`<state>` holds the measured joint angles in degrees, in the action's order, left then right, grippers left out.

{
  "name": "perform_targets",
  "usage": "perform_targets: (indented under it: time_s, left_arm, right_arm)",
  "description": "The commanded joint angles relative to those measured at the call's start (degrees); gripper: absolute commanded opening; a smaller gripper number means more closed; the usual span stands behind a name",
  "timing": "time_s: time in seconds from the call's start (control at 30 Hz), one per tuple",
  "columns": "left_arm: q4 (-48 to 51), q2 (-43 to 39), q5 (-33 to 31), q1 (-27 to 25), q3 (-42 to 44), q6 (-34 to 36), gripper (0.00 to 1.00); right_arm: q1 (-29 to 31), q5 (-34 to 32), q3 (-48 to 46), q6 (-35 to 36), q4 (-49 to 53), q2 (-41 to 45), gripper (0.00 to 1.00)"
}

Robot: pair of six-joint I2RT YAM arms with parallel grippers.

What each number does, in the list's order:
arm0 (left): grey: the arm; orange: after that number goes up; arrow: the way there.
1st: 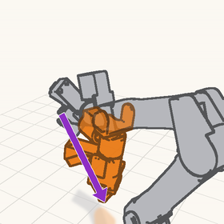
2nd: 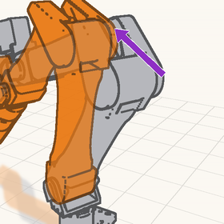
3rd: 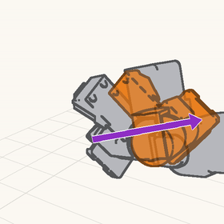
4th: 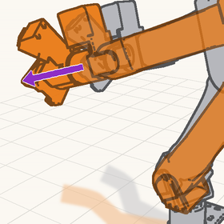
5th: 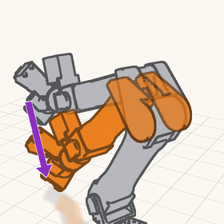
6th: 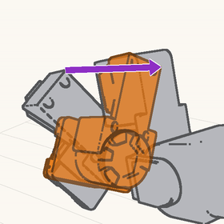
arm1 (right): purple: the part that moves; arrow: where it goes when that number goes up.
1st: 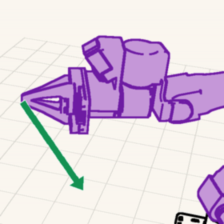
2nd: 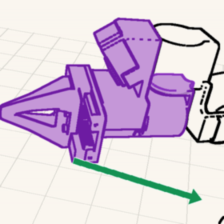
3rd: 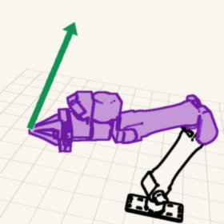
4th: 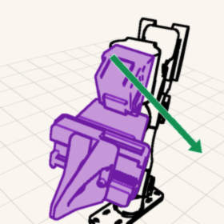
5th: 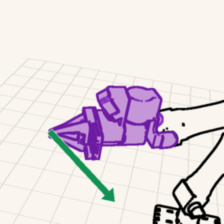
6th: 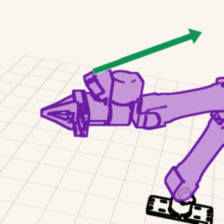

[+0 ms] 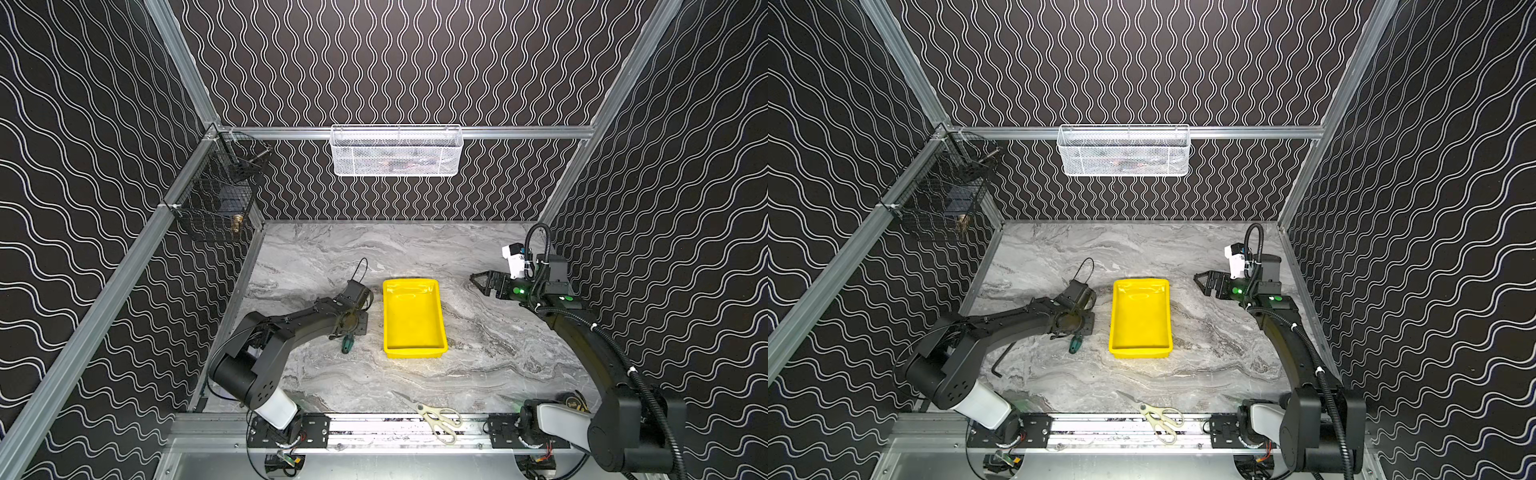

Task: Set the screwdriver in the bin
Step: 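Lower the left gripper and close it on the screwdriver handle, then lift the screwdriver with the left gripper and carry it over the yellow tray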

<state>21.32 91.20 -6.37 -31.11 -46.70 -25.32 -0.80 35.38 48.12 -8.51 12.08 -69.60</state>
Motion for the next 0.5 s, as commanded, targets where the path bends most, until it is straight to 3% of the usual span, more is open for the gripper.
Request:
perform_targets:
  time_s: [0.0,0.47]
  left_arm:
    - [8.2,-0.7,2.8,0.0,-0.6,-0.6,0.06]
    - [16.9,-6.7,1.7,0.0,-5.5,0.4,0.0]
  right_arm:
    - [0.1,0.0,0.2,0.5,-0.5,0.1,0.99]
    - [0.1,0.4,0.3,0.3,-0.6,-0.3,1.0]
